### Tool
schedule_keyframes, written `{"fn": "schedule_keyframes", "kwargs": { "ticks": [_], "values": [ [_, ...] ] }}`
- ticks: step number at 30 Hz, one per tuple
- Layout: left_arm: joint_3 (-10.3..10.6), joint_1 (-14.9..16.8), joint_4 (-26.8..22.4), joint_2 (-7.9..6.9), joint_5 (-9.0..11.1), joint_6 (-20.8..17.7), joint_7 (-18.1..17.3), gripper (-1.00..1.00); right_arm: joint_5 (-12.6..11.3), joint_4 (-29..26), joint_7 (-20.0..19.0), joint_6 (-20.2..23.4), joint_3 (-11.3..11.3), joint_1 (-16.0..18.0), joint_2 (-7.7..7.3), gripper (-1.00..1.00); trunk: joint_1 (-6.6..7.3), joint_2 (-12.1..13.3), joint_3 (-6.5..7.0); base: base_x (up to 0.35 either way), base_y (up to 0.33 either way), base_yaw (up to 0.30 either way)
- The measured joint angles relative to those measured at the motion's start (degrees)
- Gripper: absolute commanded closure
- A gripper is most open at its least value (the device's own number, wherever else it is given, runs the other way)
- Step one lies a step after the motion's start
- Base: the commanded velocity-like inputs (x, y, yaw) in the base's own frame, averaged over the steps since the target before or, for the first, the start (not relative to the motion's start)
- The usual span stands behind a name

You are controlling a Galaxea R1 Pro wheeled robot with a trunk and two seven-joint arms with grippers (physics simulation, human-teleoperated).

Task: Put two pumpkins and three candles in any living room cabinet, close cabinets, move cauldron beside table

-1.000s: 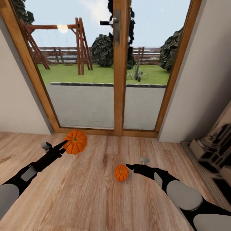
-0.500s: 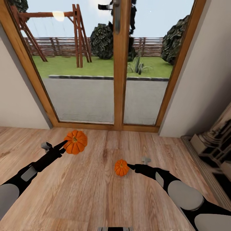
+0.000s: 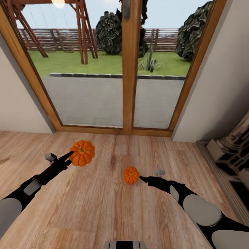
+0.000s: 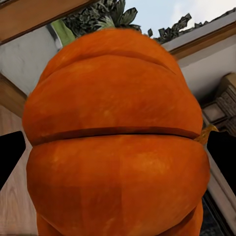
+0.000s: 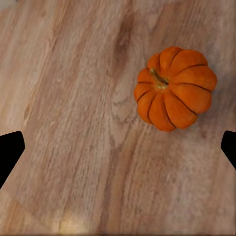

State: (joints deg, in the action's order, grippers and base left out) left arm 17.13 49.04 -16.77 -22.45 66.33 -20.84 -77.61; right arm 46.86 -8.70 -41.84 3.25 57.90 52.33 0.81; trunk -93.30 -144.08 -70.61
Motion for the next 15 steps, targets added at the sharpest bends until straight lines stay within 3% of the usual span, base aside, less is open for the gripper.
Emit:
{"fn": "schedule_keyframes", "kwargs": {
  "ticks": [15],
  "values": [
    [0.0,0.0,0.0,0.35,-0.1,0.0,0.0,1.0,-0.1,-0.2,-0.3,-0.2,0.0,0.0,-0.48,-1.0,-0.39,-0.2,-3.32,0.0,0.0,0.0]
  ]
}}
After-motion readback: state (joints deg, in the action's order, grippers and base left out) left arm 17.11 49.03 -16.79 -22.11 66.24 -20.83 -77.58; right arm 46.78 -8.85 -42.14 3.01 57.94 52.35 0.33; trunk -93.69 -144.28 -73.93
